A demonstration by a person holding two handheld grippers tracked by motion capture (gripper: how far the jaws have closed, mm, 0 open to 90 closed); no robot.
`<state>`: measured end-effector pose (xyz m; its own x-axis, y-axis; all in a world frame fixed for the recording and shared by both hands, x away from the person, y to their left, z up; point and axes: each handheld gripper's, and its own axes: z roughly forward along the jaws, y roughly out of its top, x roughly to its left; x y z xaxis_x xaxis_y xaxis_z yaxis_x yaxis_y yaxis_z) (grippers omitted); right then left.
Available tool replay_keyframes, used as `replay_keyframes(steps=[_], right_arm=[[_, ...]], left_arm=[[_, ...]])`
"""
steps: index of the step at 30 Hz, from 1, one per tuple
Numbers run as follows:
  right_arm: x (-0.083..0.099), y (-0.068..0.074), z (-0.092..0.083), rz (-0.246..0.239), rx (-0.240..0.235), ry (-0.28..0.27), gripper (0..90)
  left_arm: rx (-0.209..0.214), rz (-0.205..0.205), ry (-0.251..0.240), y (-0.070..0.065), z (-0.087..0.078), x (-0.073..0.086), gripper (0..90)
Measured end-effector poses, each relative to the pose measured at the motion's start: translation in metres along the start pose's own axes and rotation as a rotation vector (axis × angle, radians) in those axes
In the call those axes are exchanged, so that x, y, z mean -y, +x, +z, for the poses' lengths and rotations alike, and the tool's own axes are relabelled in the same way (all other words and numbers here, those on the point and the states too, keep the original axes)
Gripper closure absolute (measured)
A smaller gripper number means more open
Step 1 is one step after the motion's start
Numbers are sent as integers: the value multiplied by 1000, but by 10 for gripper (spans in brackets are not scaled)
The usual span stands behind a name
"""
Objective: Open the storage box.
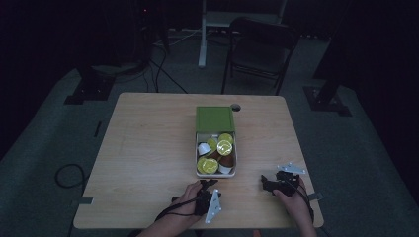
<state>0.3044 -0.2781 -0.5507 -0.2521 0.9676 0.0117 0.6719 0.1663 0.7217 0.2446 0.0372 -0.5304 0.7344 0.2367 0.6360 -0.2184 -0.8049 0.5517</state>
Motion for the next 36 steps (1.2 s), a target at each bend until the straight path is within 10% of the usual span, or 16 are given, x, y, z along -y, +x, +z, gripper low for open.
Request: replay_keyframes(steps=[24,36], right_arm=[[0,0,0,0,0,0,108],[0,0,0,0,0,1,108]], left_arm=[[-30,-129,75,14,-23,41,495],[-84,-266,99,30,-37,67,495]])
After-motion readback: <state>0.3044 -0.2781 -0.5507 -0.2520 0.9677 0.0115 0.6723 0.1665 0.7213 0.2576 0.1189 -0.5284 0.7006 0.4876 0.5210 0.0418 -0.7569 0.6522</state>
